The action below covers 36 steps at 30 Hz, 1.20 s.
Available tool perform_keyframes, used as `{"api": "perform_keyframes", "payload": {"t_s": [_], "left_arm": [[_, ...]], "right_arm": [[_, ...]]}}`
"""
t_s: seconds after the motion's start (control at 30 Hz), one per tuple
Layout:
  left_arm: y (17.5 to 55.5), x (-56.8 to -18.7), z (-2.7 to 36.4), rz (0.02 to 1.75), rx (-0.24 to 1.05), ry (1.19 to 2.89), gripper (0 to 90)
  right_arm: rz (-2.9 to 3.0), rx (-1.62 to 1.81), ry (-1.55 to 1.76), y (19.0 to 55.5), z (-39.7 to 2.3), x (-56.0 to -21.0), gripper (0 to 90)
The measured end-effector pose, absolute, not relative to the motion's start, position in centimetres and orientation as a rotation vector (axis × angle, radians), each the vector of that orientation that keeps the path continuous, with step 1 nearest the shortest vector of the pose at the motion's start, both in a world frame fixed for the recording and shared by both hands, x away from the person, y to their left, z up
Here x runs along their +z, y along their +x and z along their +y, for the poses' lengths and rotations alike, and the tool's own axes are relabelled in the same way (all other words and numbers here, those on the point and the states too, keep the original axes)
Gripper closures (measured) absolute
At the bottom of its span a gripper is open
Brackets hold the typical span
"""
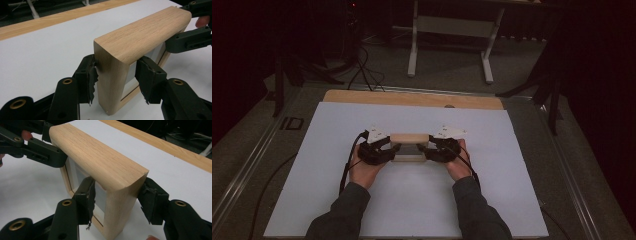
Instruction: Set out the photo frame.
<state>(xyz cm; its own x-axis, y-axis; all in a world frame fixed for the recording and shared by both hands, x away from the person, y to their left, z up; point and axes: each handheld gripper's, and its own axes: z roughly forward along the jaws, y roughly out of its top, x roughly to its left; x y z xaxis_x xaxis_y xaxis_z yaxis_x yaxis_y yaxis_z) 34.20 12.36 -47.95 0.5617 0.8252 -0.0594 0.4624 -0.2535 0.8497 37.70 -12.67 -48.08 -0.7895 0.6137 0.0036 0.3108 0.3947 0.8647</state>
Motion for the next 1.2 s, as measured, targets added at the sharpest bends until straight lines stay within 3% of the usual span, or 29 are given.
{"api": "perform_keyframes", "payload": {"t_s": [0.5, 1.2], "left_arm": [[34.4, -47.8, 12.1, 1.051, 0.498, 1.902, 50.8], [35.9, -49.5, 12.3, 1.116, 0.383, 1.854, 49.5]], "right_arm": [[2.334, 1.338, 0.850, 37.6, -12.7, -47.9, 48.1], [2.315, 1.378, 0.946, 38.7, -12.9, -48.6, 48.6]]}}
